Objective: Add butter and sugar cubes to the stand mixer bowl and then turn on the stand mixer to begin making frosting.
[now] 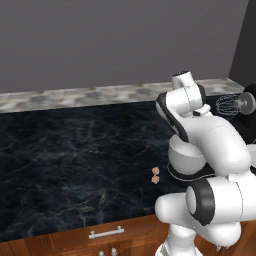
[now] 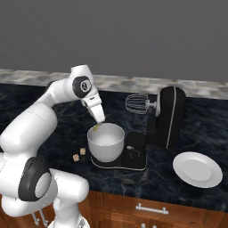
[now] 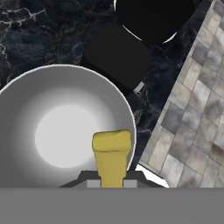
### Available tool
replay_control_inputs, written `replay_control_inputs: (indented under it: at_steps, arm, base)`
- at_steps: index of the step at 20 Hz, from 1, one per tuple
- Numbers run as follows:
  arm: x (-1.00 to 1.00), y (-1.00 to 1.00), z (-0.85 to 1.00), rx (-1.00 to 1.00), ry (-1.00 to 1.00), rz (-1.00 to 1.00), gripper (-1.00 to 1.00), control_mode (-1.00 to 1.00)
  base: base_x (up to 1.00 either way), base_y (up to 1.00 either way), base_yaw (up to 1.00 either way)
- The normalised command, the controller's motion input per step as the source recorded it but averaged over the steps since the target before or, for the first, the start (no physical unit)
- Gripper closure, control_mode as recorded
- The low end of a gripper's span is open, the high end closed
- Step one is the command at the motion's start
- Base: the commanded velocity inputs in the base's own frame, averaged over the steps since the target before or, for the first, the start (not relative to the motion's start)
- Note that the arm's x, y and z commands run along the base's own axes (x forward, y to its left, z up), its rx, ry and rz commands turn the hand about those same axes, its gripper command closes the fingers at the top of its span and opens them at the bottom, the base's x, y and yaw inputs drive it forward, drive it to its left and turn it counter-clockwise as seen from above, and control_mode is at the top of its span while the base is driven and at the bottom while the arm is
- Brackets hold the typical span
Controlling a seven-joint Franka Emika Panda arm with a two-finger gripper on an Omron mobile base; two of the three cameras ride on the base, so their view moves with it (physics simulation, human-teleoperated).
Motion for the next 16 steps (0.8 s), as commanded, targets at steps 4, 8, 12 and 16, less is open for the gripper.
replay_control_inputs:
  at_steps: [4, 8, 12, 16]
  arm:
    - [0.31, 0.0, -0.32, 0.0, 0.0, 0.03, 1.0, -1.0]
    - [0.12, 0.0, -0.33, 0.0, 0.0, 0.04, 1.0, -1.0]
    - [0.0, 0.0, -0.36, 0.0, 0.0, 0.04, 1.0, -1.0]
    - [0.0, 0.0, -0.31, 0.0, 0.0, 0.04, 1.0, -1.0]
  base:
    - [0.0, 0.0, 0.0]
    - [0.0, 0.0, 0.0]
    - [0.0, 0.0, 0.0]
    - [0.0, 0.0, 0.0]
